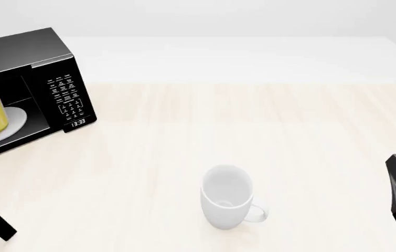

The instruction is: Put the yellow and white mug in the microwave and close it.

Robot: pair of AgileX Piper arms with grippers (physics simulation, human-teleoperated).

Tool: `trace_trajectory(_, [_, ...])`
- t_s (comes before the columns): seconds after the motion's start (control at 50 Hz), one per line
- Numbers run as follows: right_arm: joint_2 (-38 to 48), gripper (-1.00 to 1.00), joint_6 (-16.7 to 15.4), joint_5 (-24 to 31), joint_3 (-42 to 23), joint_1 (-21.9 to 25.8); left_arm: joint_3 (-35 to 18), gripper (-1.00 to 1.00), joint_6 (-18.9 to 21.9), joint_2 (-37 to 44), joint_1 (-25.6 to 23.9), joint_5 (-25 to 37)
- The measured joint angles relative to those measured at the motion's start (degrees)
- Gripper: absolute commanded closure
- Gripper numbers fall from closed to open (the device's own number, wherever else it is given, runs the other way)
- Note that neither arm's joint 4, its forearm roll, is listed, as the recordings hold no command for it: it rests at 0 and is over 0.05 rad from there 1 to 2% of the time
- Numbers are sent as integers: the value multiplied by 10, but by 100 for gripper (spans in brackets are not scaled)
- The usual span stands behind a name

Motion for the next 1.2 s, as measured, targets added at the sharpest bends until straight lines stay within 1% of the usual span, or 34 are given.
trace_trajectory(0.88, [0, -100, 0, 0, 0, 0, -5, -100, -4, 17, -67, -39])
trace_trajectory(1.2, [0, -100, 0, 0, 0, 0, -8, -100, -6, 26, -84, -51])
